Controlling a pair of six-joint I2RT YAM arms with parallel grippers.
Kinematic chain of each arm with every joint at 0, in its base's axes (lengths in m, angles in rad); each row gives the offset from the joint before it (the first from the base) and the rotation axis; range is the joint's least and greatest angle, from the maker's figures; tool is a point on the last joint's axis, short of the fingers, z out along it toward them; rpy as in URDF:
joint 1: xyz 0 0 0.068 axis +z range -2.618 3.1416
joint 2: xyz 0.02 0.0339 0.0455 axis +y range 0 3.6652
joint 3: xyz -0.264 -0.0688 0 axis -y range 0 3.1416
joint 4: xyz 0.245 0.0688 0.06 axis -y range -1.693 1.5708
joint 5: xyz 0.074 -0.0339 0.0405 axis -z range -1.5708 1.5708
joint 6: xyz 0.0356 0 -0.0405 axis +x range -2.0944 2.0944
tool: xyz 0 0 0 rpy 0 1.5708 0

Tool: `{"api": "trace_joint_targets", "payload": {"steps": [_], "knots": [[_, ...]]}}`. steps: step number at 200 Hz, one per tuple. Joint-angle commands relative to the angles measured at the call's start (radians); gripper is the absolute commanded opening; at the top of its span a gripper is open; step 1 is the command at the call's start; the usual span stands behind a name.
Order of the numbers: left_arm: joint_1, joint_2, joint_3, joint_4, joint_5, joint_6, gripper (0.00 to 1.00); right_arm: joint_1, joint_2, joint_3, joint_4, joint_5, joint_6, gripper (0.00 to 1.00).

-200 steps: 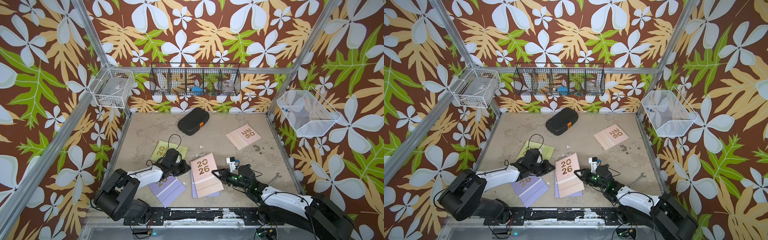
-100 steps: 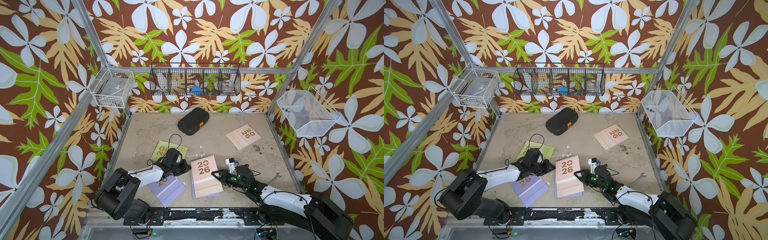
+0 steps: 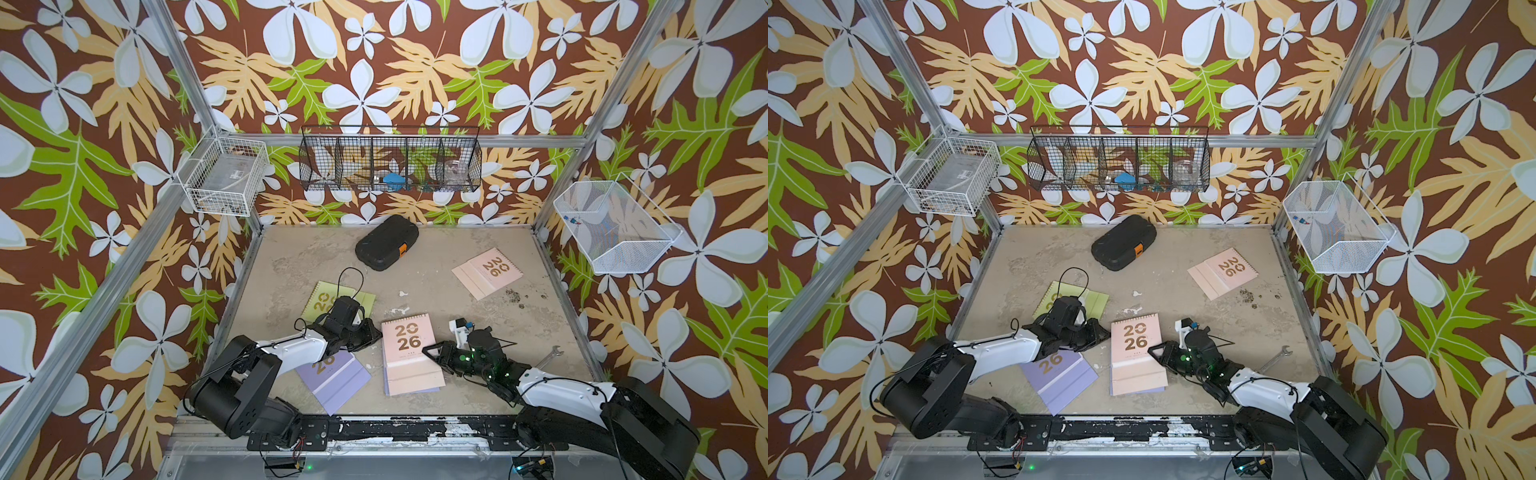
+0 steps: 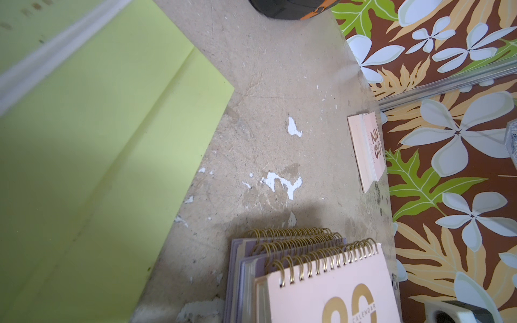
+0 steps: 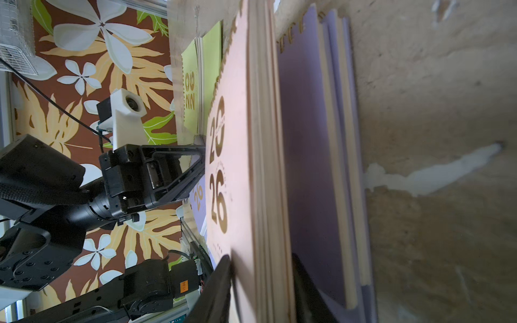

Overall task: Stack the calendars
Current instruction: Place the calendar at the calendar.

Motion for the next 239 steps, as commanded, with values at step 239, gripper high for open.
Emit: {"api": "trace_joint_targets", "payload": {"steps": [239], "knots": [[0.001,0.007,0.059,-0.06,-0.04,0.04,0.18,-0.002,-0.064,0.068,-0.241,0.124,-0.073,0.75]]}}
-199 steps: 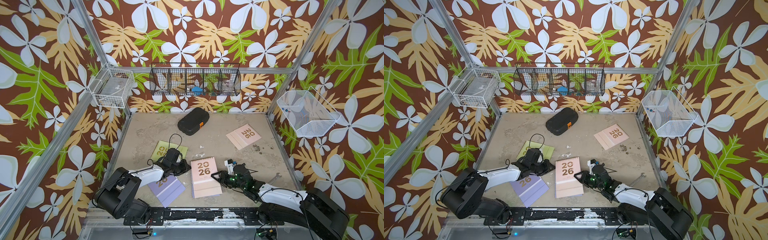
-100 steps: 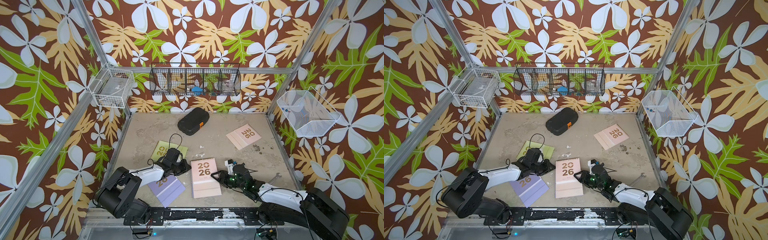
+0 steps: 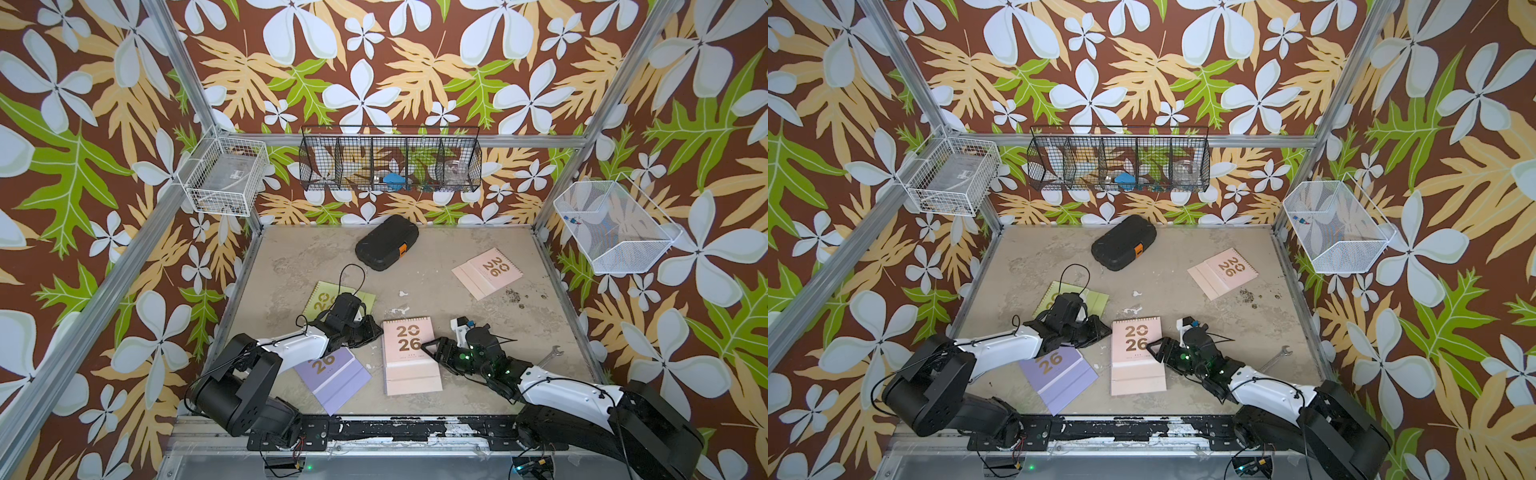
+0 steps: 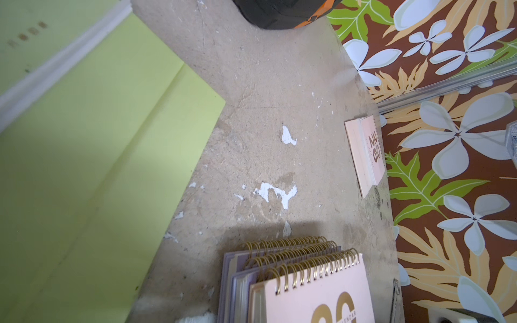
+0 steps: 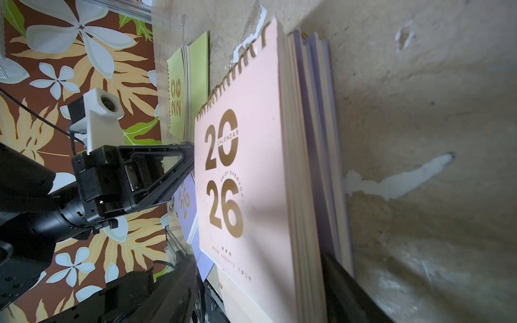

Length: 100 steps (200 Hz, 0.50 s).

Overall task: Stack the calendars
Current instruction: Place the calendar at the calendar.

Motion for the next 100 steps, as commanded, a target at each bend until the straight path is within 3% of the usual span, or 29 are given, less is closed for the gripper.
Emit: {"api": "trace_joint_targets", "payload": {"steps": [1,43,78,100], "knots": [[0.002,-0.003,0.013,-0.03,-0.018,0.024,0.18,-0.002,-0.02,0.018,-0.094,0.054,-0.032,0.75],[0.004,-0.012,0.044,-0.069,-0.039,0.04,0.21,-0.059,-0.079,0.027,-0.188,0.073,-0.056,0.8],[0.004,-0.01,0.113,-0.099,-0.043,0.048,0.21,-0.097,-0.124,0.093,-0.368,0.161,-0.123,0.82],[0.004,0.013,0.173,-0.124,-0.041,0.061,0.21,-0.183,-0.136,0.123,-0.432,0.18,-0.185,0.84]]}}
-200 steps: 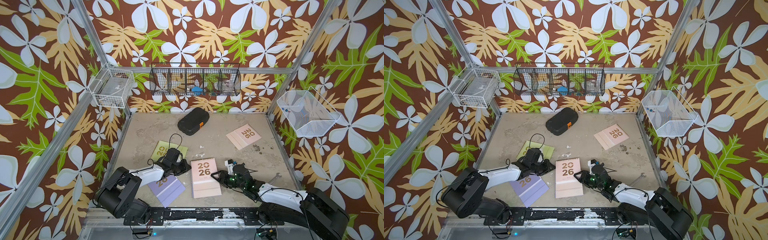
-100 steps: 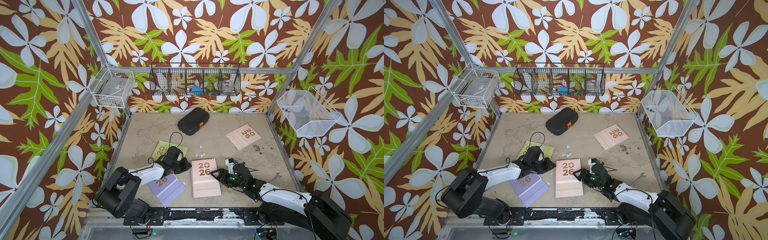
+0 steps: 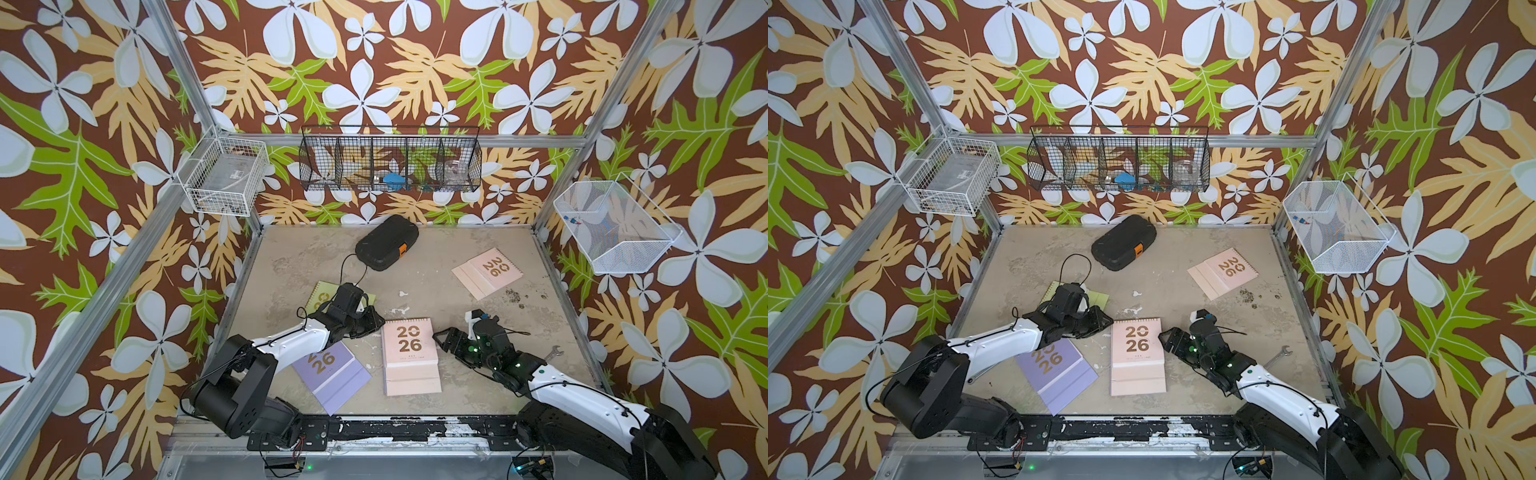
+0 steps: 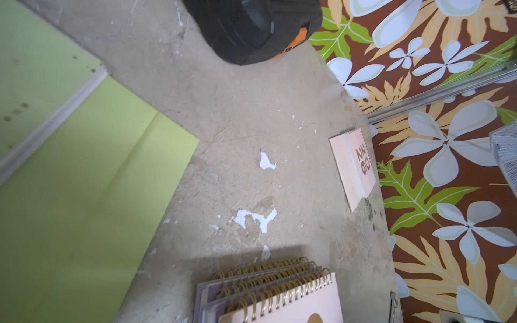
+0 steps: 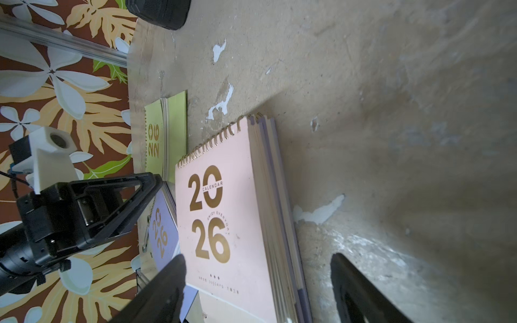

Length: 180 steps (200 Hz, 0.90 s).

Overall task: Stack the calendars
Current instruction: Place the calendar at the calendar, then adjust the calendar at the center of the board.

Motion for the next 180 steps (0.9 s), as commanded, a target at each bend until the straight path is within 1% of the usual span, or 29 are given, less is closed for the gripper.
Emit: {"api": "trace_joint_targets", "payload": {"steps": [1,25,43,56,76,95,117,153,180], "knots": [[0.002,0.02,0.051,-0.037,-0.006,0.03,0.21,-0.073,-0.01,0.027,-0.122,0.065,-0.093,0.84],[0.002,0.061,0.117,-0.052,0.007,0.04,0.21,-0.251,0.024,0.065,-0.142,0.008,-0.179,0.86],[0.002,0.107,0.184,-0.07,0.017,0.054,0.21,-0.379,0.088,0.129,-0.152,-0.014,-0.255,0.88],[0.004,0.151,0.242,-0.084,0.026,0.069,0.21,-0.452,0.168,0.195,-0.156,-0.018,-0.307,0.9],[0.008,0.225,0.324,-0.107,0.054,0.09,0.21,-0.534,0.314,0.317,-0.166,-0.02,-0.366,0.93],[0.012,0.281,0.389,-0.116,0.069,0.098,0.21,-0.579,0.452,0.442,-0.18,-0.019,-0.407,0.95],[0.013,0.328,0.444,-0.114,0.085,0.1,0.21,-0.607,0.597,0.577,-0.202,0.013,-0.432,0.97],[0.022,0.403,0.512,-0.128,0.11,0.107,0.21,-0.642,0.774,0.747,-0.233,0.049,-0.454,0.98],[0.034,0.436,0.544,-0.134,0.124,0.114,0.21,-0.659,0.874,0.854,-0.266,0.084,-0.467,0.99]]}}
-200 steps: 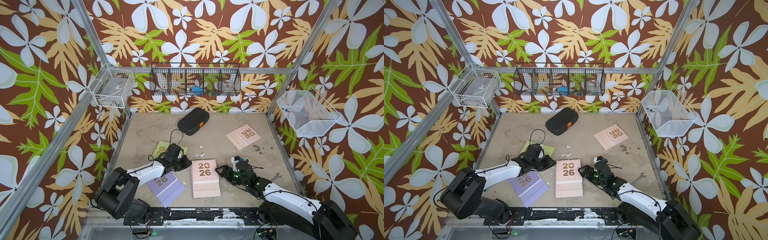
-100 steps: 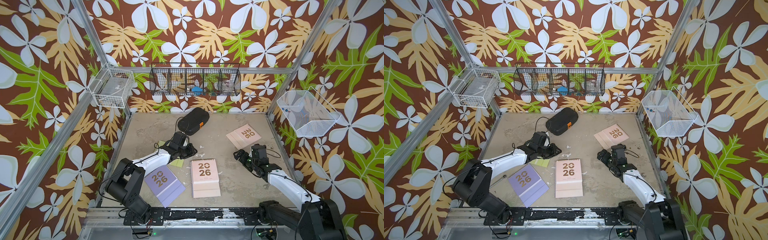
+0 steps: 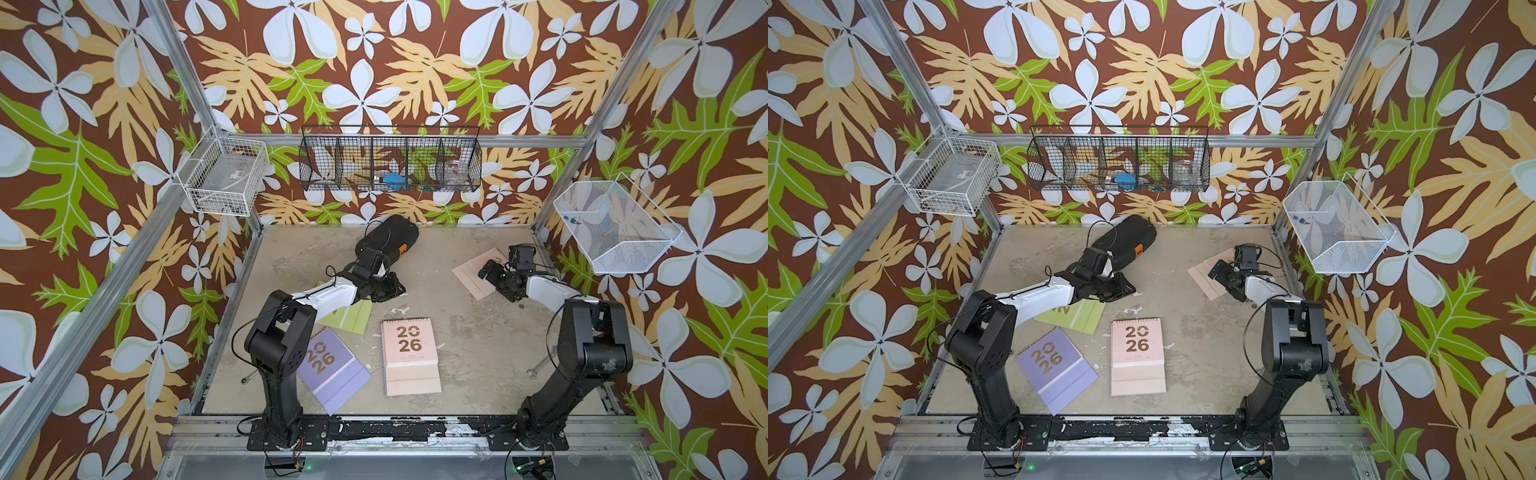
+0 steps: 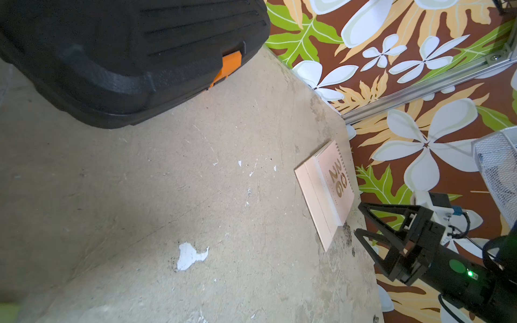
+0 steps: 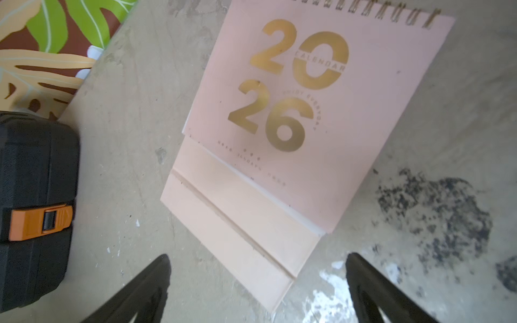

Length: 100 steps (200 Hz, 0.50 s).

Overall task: Stack the calendars
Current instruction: Adjust the calendar at the center of the board.

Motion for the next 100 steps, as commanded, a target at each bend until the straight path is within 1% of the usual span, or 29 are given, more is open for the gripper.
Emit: {"api": "trace_joint_targets", "payload": {"steps": [1,31,58,100], "knots": [[0.011,0.022,0.027,-0.015,0.028,0.021,0.21,-0.01,0.06,0.07,-0.05,0.059,-0.031,0.99],[0.022,0.052,0.055,-0.024,0.041,0.028,0.21,-0.031,0.154,0.151,-0.083,0.083,-0.033,0.99],[0.028,0.068,0.071,-0.036,0.045,0.039,0.21,-0.044,0.207,0.194,-0.086,0.095,-0.034,0.99],[0.041,0.087,0.085,-0.041,0.052,0.044,0.21,-0.062,0.282,0.261,-0.081,0.076,-0.061,1.0]]}}
